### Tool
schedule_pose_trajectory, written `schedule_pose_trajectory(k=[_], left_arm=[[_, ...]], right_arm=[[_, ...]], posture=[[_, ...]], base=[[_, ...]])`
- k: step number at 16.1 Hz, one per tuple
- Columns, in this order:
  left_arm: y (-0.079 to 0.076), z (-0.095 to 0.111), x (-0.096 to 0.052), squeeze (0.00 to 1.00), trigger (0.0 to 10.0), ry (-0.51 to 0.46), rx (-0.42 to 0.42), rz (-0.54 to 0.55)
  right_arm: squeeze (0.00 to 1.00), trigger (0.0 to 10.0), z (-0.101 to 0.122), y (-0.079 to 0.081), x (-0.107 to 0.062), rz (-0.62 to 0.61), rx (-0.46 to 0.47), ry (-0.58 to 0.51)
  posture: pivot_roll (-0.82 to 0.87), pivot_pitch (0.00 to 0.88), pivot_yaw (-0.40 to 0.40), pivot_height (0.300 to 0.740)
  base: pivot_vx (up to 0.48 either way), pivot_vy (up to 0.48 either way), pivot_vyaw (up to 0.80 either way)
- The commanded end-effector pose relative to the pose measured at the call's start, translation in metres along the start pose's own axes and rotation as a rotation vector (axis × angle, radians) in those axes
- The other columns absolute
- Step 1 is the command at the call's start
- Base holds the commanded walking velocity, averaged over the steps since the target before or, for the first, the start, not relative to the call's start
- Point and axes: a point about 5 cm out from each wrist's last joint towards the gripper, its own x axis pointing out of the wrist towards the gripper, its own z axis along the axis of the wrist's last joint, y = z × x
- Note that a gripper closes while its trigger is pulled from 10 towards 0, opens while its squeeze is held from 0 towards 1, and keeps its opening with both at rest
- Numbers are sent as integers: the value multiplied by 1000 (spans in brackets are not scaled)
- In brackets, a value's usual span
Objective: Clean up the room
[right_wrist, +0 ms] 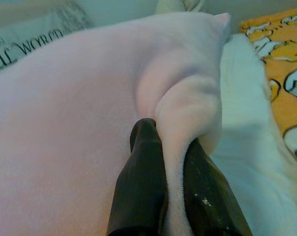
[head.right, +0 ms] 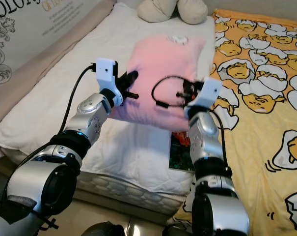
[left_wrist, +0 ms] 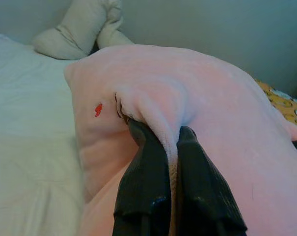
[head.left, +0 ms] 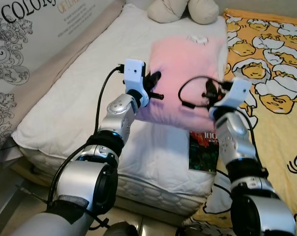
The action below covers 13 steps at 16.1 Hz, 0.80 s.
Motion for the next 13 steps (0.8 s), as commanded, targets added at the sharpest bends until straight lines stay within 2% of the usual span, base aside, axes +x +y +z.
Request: schedule_pose_trajectory(k=[1,5,13], left_arm=[[3,7,0,0,0,-30,26,6],[-3,-6,-2,0,0,11,37,0],[-6,-17,-5,0,0,45,34,-29]], right_arm=[[0,0,11,-1,0,-4,-23,-46],[0,0,9,-6,-4,-14,-41,-38],[0,0,6,-4,-5,0,-65,-30]], posture=[[-75,0,65,740],[-87,0,65,740],[-96,0,68,740]], base=[[0,0,0],[0,480,0],[0,480,0]])
